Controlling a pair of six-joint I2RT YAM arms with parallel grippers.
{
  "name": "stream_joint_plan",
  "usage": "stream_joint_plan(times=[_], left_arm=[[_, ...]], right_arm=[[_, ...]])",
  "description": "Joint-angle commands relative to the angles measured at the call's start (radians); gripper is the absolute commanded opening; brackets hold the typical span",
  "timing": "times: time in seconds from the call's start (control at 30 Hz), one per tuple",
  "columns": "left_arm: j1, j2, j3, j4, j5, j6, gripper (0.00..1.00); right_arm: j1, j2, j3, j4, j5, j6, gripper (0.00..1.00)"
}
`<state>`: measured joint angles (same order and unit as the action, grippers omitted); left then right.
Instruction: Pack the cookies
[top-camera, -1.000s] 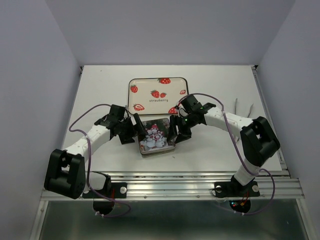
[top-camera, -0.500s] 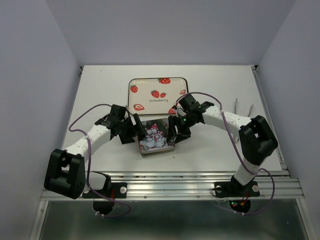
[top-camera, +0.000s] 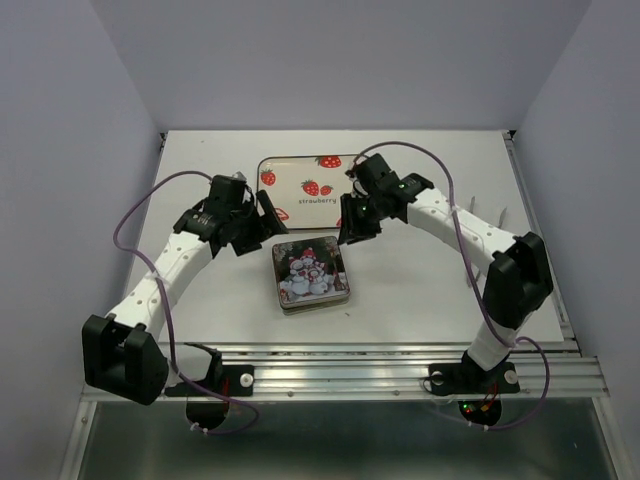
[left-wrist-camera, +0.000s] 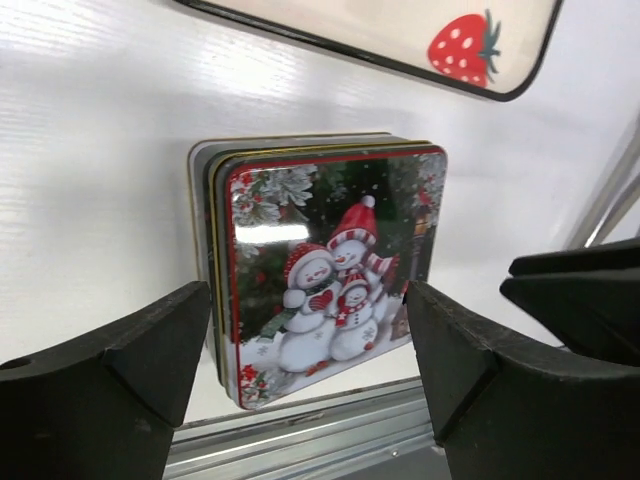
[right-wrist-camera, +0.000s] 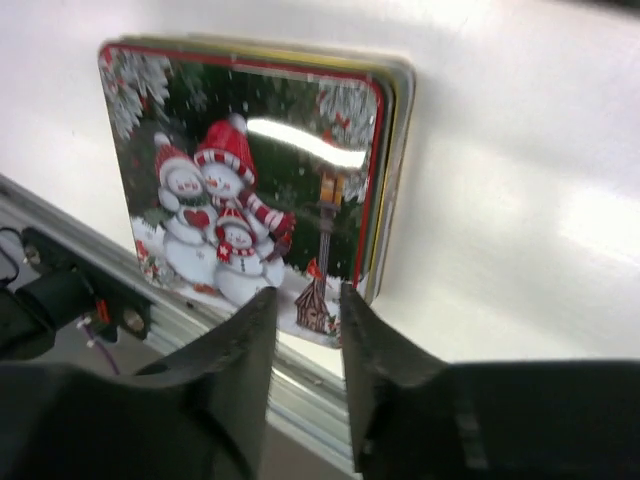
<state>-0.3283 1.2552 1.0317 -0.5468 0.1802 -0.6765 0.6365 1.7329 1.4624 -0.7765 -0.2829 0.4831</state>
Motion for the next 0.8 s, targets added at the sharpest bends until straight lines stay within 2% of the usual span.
stream_joint_plan(times=[0.0,0.03,0.17,0.27,0.33,0.57,0.77], left_arm=[[-0.015,-0.027,0.034,0.031,0.033,-0.021,0.84],[-0.021,-0.017,0.027,0.048,0.036,-0.027,0.76],[-0.054,0.030,0.022,0.100,0.051,-0.029,0.57],[-0.071,0.049,-0.008,0.119,0.033,-0.028,0.55],[-0.071,0.044,-0.057,0.136,0.024,-0.046,0.50],[-0.069,0.050,-0.197,0.215,0.042,-0.063,0.51],[-0.068,0.122,-0.205,0.225,0.030,-0.018,0.51]], right_arm=[[0.008,0.072,0.151,0.012,0.139,-0.032,0.30],[0.008,0.095,0.177,0.019,0.142,-0.032,0.23],[0.008,0.198,0.263,0.046,0.081,-0.049,0.15],[0.017,0.217,0.253,0.088,0.067,-0.022,0.13],[0.028,0.223,0.219,0.121,0.039,-0.006,0.12],[0.072,0.249,0.133,0.167,0.057,0.012,0.10],[0.072,0.228,0.041,0.174,0.102,0.037,0.10]])
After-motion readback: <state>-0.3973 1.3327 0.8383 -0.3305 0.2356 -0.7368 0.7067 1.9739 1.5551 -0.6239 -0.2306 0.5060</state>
